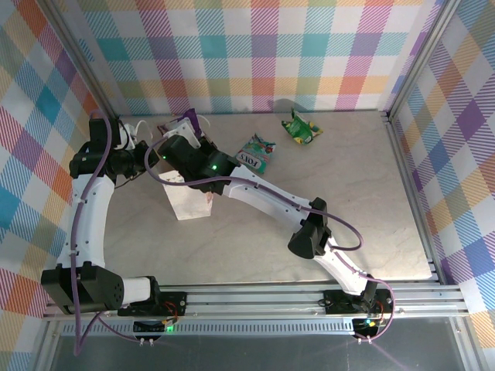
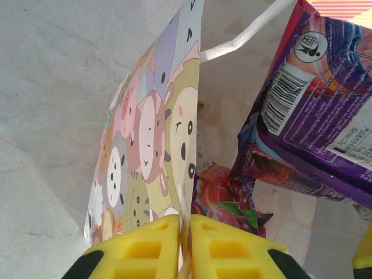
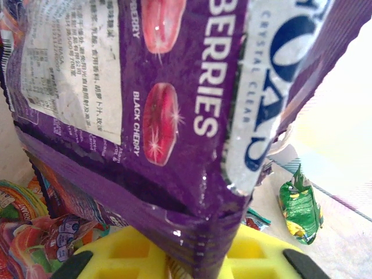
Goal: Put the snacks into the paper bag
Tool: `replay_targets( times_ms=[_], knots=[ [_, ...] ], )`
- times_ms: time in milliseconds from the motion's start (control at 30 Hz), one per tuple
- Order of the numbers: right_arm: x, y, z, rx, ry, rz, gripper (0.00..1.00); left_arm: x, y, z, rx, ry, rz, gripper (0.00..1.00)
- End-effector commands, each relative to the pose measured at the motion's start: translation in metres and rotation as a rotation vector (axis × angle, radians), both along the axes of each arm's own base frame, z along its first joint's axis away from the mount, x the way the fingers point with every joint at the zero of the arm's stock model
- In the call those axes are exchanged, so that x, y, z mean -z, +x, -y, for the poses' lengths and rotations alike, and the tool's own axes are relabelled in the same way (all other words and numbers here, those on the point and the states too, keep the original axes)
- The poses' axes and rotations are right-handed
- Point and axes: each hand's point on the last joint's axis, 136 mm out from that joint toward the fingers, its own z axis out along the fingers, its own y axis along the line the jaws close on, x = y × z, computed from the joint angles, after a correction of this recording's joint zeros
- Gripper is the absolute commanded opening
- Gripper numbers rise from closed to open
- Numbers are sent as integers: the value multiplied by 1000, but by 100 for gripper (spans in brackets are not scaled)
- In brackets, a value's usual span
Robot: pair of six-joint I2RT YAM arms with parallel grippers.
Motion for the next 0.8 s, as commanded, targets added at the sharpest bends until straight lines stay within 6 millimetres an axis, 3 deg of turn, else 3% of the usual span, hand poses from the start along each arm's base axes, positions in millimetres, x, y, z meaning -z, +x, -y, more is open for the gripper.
replay_targets(
  times_ms=[0,333,500,767],
  knots=[
    [-6,3,0,-7,11,8,22,10,-2,3,19,0,-27,12],
    [21,-12,-13,-132,-29,-117,27,12,2,3,20,-5,-32,12],
    [18,-14,-8,-138,-58,-121,34,13,1,2,18,-1,-35,12],
    [9,-25,-9,-179,1,-164,38,12,1,2,20,2,-32,12]
  ],
)
